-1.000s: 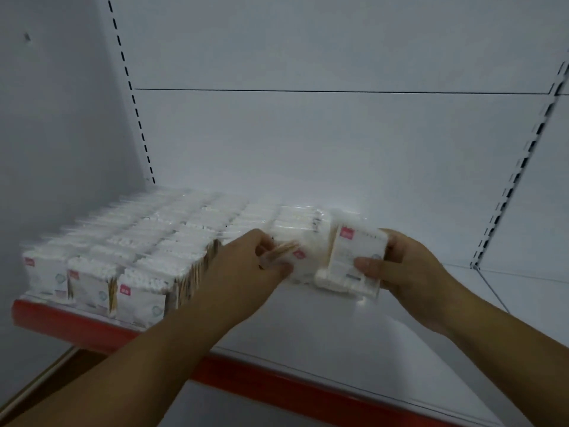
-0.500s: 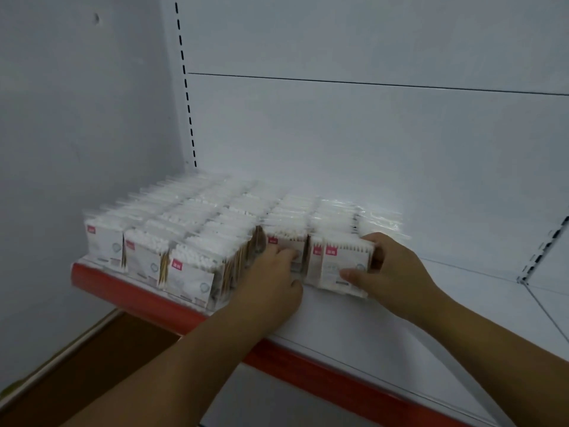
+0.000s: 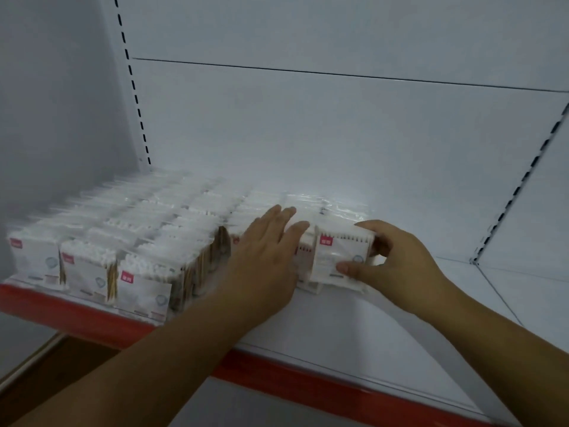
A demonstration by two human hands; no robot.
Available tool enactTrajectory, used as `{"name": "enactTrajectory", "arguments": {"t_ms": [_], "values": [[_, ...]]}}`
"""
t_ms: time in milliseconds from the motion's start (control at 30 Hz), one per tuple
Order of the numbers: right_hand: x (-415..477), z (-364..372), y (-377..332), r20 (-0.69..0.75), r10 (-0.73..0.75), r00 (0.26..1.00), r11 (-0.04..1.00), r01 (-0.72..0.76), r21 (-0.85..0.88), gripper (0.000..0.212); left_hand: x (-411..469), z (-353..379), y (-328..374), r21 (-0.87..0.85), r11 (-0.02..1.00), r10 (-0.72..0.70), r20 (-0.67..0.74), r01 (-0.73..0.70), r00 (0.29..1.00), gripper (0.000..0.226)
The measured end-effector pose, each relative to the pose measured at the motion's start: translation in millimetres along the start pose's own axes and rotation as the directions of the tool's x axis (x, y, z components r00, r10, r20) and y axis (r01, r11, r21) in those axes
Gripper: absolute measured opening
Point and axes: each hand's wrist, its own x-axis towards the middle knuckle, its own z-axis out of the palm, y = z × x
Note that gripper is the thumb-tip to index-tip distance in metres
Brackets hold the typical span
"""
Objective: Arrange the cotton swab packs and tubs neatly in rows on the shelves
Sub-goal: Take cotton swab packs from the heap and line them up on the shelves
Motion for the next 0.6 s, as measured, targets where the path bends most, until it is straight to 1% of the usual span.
{"name": "enactTrajectory", "arguments": {"t_ms": [33,67,100,133,167,200,233,267,300,367,467,533,600], "values": [[-1,-8,4,-0.001,0.005,1.0,1.0,-0.005,0.007,0.039,3,1,1,0.07,0.998,-0.006,0.118,-0.002,0.993,0.089],[-4,-13,8,-0.004,0.007,1.0,1.0,-0.007,-0.02,0.041,7,4,2,0.136,0.991,-0.042,0.218,0.012,0.975,0.093],[-7,-15,14,-0.002,0.014,1.0,0.998,-0.014,-0.054,0.043,9,6,2,0.202,0.979,-0.088,0.287,0.03,0.954,0.093],[-10,-14,18,0.004,0.024,1.0,0.996,-0.024,-0.086,0.044,11,8,3,0.238,0.97,-0.13,0.318,0.054,0.939,0.091],[-14,-10,23,0.009,0.008,1.0,0.988,-0.006,-0.154,0.044,12,10,3,0.244,0.966,-0.163,0.323,0.085,0.932,0.088],[-16,-5,27,-0.007,-0.056,0.998,0.962,0.052,-0.269,0.043,13,13,1,0.251,0.962,-0.19,0.323,0.109,0.927,0.085],[-16,0,31,-0.023,-0.142,0.99,0.904,0.12,-0.41,0.045,14,13,1,0.263,0.957,-0.204,0.315,0.121,0.927,0.084],[-15,2,36,-0.032,-0.222,0.975,0.836,0.173,-0.521,0.051,14,13,0,0.284,0.951,-0.208,0.307,0.119,0.929,0.083],[-12,2,39,-0.035,-0.262,0.965,0.79,0.193,-0.583,0.057,14,13,-1,0.309,0.945,-0.204,0.303,0.106,0.931,0.082],[-9,1,44,-0.023,-0.28,0.96,0.751,0.204,-0.628,0.061,13,11,-2,0.336,0.937,-0.198,0.296,0.092,0.934,0.084],[-6,5,45,0.079,-0.331,0.94,0.663,0.291,-0.69,0.072,14,9,-4,0.32,0.941,-0.205,0.281,0.11,0.938,0.089],[-1,10,40,0.152,-0.308,0.939,0.621,0.32,-0.715,0.079,16,9,-5,0.318,0.943,-0.197,0.28,0.102,0.94,0.092],[6,16,36,0.183,-0.274,0.944,0.579,0.314,-0.752,0.082,20,10,-8,0.323,0.943,-0.187,0.306,0.083,0.933,0.095]]}}
